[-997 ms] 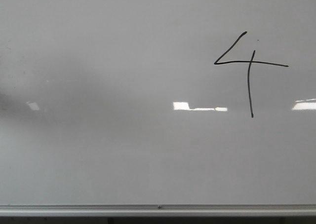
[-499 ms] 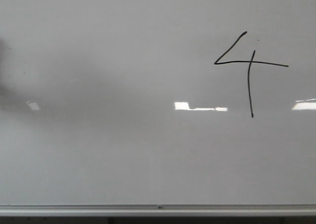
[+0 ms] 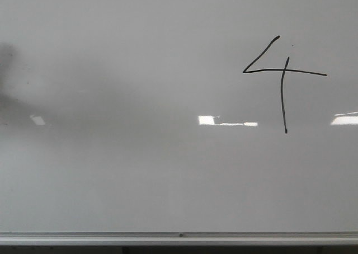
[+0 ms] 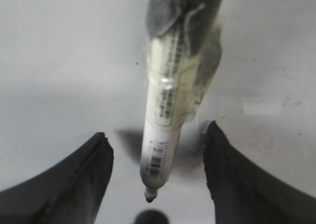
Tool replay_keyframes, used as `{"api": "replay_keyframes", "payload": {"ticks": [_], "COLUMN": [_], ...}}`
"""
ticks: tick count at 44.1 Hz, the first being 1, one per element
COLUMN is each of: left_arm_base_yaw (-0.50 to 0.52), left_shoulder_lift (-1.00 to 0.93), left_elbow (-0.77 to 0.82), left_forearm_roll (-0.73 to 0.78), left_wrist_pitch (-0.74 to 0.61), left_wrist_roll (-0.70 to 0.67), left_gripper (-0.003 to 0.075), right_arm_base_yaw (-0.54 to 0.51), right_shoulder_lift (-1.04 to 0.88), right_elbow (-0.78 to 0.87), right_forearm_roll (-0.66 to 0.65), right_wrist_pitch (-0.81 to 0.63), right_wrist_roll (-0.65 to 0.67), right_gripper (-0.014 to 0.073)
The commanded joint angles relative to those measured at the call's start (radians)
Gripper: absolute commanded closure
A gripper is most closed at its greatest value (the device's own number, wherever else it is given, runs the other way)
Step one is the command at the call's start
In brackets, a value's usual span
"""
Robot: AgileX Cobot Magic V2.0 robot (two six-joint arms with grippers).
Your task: Write number 4 on whiteboard
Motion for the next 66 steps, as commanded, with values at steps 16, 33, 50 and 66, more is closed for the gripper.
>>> {"api": "replay_keyframes", "payload": {"ticks": [16, 33, 50, 66], "left_arm_base_yaw": [-0.005, -0.005, -0.005, -0.005], "left_shoulder_lift": [-0.349, -0.825, -1.102, -1.113], "left_elbow": [0.094, 0.243, 0.292, 0.292], "left_forearm_roll": [0.024, 0.024, 0.023, 0.023], "left_wrist_pitch": [0.045, 0.085, 0.130, 0.128], "left_wrist_roll": [-0.003, -0.003, -0.003, -0.003], "left_gripper": [0.0229, 0.0463, 0.0741, 0.0741], "right_arm_base_yaw": [-0.003, -0.003, -0.003, -0.003], "right_shoulder_lift": [-0.003, -0.003, -0.003, -0.003], "right_elbow": [-0.026, -0.026, -0.026, -0.026], "right_forearm_roll": [0.042, 0.042, 0.042, 0.042], "right_wrist_pitch": [-0.029, -0.028, -0.023, -0.020], "right_wrist_roll": [-0.001, -0.001, -0.001, -0.001], "right_gripper": [0.0656, 0.0656, 0.0656, 0.0656]}}
